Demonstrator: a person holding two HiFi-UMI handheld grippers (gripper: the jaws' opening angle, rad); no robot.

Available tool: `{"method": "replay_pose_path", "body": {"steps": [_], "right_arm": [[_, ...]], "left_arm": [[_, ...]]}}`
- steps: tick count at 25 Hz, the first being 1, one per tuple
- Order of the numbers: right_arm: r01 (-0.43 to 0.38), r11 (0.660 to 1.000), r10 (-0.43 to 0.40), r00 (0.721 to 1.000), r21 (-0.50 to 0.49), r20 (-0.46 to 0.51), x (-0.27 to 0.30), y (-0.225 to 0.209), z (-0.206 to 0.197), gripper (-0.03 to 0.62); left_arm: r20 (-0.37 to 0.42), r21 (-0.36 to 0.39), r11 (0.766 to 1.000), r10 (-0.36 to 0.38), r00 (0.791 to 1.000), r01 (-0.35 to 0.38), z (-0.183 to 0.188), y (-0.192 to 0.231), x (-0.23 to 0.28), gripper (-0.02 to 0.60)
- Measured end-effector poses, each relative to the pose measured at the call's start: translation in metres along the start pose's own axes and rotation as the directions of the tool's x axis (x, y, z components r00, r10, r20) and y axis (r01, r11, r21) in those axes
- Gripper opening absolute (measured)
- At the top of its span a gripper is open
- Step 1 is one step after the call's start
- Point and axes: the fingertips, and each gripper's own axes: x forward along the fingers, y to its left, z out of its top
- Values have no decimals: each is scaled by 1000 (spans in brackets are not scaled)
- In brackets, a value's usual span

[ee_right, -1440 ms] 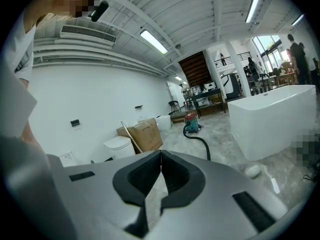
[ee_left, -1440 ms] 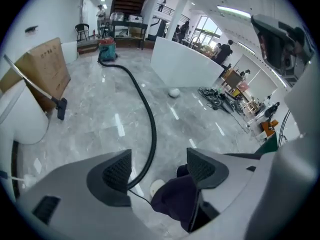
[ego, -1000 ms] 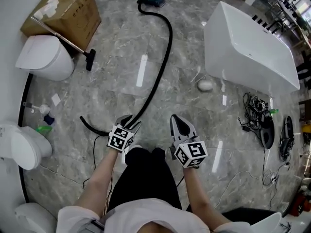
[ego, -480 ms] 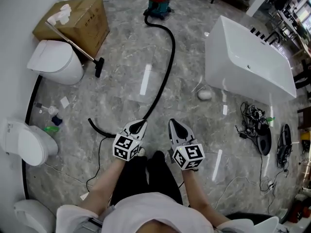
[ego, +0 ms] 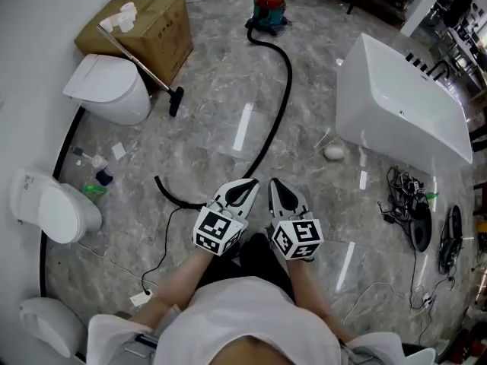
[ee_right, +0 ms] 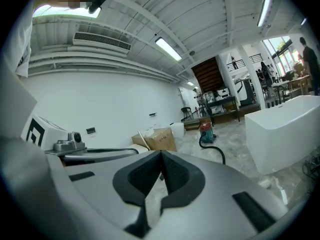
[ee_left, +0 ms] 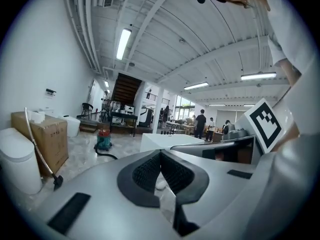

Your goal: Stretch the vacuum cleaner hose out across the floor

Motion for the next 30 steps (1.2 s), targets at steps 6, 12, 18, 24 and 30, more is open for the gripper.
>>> {"method": "replay_pose_path", "body": {"steps": [6, 12, 18, 24, 30], "right_arm": [[6, 1000, -6, 1000, 7, -3, 9, 23, -5, 14], [1, 1000, -1, 1000, -8, -7, 9, 29, -3, 14], [-2, 1000, 2, 1000, -17, -15, 9, 33, -5, 14], [-14, 1000, 13, 1000, -24, -19, 9, 36, -7, 14], [-25, 999, 24, 999, -31, -26, 11, 42, -8, 14]], "left_arm": [[5, -17, 999, 42, 999, -42, -5, 15, -21, 8], [16, -6, 999, 52, 999, -52, -2, 18, -25, 8], [12, -2, 999, 43, 999, -43, -3, 18, -27, 8], [16, 3, 999, 48, 999, -48, -3, 18, -29, 8], [16, 7, 998, 60, 998, -60, -3, 20, -32, 8]]}}
